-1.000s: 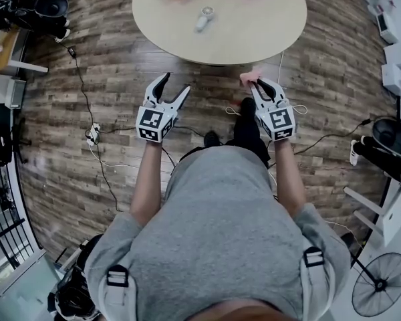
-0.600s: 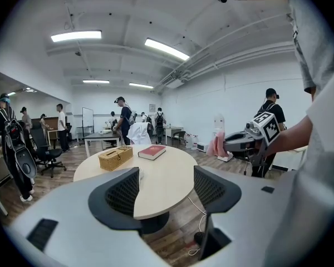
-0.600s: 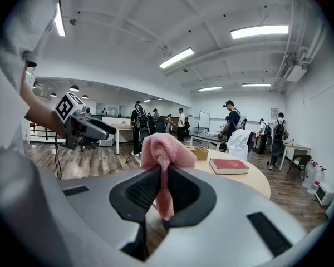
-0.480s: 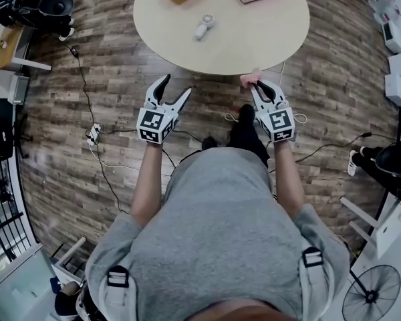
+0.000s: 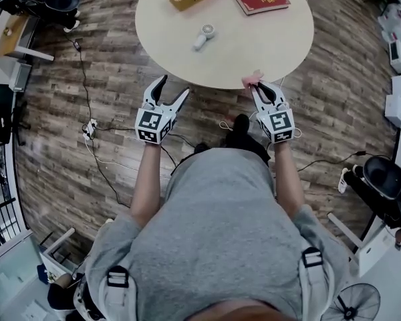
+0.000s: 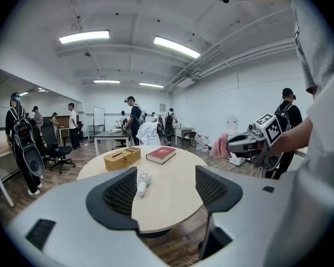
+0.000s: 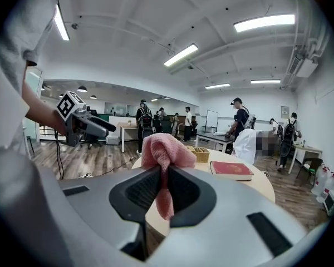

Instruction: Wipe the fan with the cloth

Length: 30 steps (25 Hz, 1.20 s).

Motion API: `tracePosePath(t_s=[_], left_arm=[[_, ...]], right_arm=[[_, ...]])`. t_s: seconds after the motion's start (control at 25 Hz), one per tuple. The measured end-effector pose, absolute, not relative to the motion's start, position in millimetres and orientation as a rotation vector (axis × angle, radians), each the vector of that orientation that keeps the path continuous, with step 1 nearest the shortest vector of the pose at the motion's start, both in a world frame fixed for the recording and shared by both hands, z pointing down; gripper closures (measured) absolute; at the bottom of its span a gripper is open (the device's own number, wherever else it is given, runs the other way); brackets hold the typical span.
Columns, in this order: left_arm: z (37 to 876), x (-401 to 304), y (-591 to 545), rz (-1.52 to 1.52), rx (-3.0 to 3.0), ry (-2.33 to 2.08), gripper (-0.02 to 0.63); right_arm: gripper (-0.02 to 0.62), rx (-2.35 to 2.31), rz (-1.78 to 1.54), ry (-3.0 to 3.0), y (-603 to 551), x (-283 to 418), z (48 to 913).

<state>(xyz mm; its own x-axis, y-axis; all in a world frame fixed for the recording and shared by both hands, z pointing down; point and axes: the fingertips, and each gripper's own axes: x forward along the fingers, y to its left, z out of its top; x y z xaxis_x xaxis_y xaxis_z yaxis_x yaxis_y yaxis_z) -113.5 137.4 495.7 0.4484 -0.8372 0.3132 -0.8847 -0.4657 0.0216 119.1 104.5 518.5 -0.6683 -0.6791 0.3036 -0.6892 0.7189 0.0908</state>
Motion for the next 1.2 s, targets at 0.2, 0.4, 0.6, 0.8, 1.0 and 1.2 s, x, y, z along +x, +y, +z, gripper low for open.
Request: tracePosePath(t_s=[0.2,0.4,0.6,0.8,1.0,1.2], left_arm=[[487.9,-102.0,117.4,0.363,2.469,-1.572,0.278],[492.5,-88.2,103.9,0.374,2.422,-1.605,0.278],[494.7,-73.2,85.2,0.384,2.371,-1.651,0.278],[494.1,-61.6,66.9,0.384,2.332,-1.725,0.275],[491.0,-61.1,58.3,0.349,2.283,-1.786,0.272],[502.5,-55.1,55.0,0.351,2.246,-1.793,0.269]], right_arm=[[0.552,1.018,0.034,-2.62,69.9,138.1,511.4],[0.552,0.969,0.034,-2.639,44.8,148.5,511.7],[0.552,0.89,0.042,-2.662,25.2,159.1,516.5],[0.554,0.816,0.029,-2.667,3.5,177.0,523.7],[0.552,0.765,0.019,-2.669,-14.4,190.5,527.5],[0.552,0.724,0.007,-2.666,-29.4,189.6,530.3]])
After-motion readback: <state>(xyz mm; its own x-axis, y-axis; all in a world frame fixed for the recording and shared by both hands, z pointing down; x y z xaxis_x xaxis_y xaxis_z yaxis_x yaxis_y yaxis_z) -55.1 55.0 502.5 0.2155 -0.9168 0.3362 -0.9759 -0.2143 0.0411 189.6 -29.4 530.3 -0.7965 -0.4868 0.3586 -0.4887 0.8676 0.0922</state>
